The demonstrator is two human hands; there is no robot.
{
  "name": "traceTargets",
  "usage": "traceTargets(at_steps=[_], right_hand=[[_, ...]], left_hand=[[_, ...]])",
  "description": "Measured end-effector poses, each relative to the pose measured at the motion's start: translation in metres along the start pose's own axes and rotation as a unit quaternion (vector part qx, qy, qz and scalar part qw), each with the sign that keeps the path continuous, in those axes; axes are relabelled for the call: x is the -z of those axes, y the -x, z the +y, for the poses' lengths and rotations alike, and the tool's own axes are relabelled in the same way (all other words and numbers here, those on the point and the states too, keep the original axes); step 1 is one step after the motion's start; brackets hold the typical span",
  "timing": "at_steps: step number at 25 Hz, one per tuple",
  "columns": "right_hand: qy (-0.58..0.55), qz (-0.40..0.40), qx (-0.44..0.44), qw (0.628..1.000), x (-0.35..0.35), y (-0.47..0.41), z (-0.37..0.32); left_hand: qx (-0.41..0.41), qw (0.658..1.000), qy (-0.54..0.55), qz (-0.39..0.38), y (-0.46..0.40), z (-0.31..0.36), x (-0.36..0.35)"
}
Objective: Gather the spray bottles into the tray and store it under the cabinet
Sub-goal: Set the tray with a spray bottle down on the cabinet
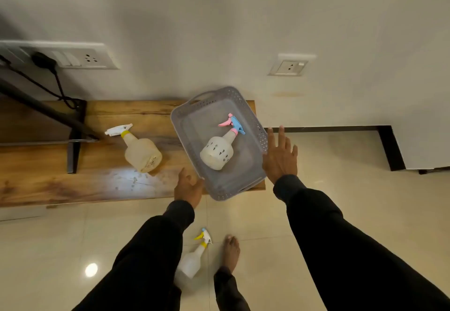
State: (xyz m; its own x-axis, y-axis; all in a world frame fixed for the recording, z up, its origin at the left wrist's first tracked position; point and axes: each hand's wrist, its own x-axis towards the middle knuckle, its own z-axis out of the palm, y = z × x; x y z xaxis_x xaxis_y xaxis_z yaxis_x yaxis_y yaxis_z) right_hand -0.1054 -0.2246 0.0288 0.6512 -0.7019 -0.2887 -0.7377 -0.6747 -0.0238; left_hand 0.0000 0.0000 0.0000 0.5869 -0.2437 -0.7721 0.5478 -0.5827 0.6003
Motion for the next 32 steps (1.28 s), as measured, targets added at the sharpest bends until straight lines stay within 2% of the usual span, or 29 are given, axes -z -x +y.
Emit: traceTargets(at_steps=[3,4,6,11,22,26,32], right_hand=[[-0.089,-0.059,-0.067,0.992,-0.012,-0.018,0.013],[-0.113,-0.095,-0.074,0.986,-0.017,-0.024,0.018],[-0.151,-0.113,-0.068,0.98,-0.026,-0.031,0.021],[-0.157,-0.096,-0.079,0.98,-0.031,-0.039,0.032],[-0.223,-0.094,-0.104,0.965,-0.048,0.001,0.023],[-0.262,-0.095,-0.128,0.952,-0.058,0.016,0.016],[-0.309,-0.083,-0.155,0.935,-0.065,0.024,0.003]], left_hand=[[0.023,0.999,0.042,-0.019,-0.007,-0.007,-0.017],[0.03,0.998,0.042,-0.027,-0.007,-0.01,-0.022],[0.024,0.999,0.036,-0.022,-0.01,-0.012,-0.025],[0.009,1.0,0.023,-0.006,-0.016,-0.008,-0.024],[-0.027,0.992,-0.12,-0.009,-0.036,0.014,0.008],[-0.071,0.974,-0.213,-0.013,-0.044,0.028,0.021],[-0.078,0.958,-0.277,-0.015,-0.061,0.042,0.035]])
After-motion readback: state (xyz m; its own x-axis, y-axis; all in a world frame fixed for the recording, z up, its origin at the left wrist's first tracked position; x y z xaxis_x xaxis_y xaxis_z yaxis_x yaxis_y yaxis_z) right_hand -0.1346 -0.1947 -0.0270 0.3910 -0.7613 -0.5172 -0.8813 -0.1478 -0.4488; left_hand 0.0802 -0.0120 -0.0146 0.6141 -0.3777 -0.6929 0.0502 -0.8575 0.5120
